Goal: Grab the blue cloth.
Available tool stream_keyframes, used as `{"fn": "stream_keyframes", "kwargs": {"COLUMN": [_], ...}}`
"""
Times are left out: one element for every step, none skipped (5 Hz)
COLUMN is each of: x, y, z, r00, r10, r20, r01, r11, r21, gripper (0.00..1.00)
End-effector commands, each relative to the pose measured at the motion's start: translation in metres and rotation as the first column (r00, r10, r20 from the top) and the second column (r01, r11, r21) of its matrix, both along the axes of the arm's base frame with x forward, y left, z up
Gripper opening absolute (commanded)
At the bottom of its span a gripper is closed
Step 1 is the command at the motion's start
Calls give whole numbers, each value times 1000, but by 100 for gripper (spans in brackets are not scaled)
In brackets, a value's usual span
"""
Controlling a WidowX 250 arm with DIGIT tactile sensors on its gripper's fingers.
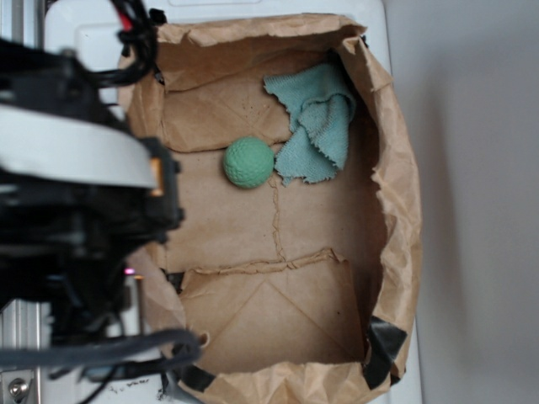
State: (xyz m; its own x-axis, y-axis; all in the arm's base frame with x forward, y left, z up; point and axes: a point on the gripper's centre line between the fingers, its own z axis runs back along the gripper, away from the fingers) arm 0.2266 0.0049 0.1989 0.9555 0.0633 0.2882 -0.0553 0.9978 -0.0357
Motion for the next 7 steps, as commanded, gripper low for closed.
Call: {"fn": "stream_keyframes", "kwargs": {"x": [48, 65, 81, 88, 88, 88, 88], "y": [19, 28, 39, 50, 50, 50, 50], "z": [-12, -26, -44, -62, -62, -62, -62], "r00": [999, 999, 997, 990, 990, 990, 990], "r10": [3, 37, 71, 138, 138, 138, 138], "r20": [47, 9, 11, 7, 7, 7, 7], "r01": [-1, -37, -71, -138, -138, -138, -138], "r11": [999, 999, 997, 988, 988, 988, 988], "r21": [-39, -13, 15, 66, 66, 66, 66], "gripper": [100, 100, 100, 100, 100, 100, 100]}}
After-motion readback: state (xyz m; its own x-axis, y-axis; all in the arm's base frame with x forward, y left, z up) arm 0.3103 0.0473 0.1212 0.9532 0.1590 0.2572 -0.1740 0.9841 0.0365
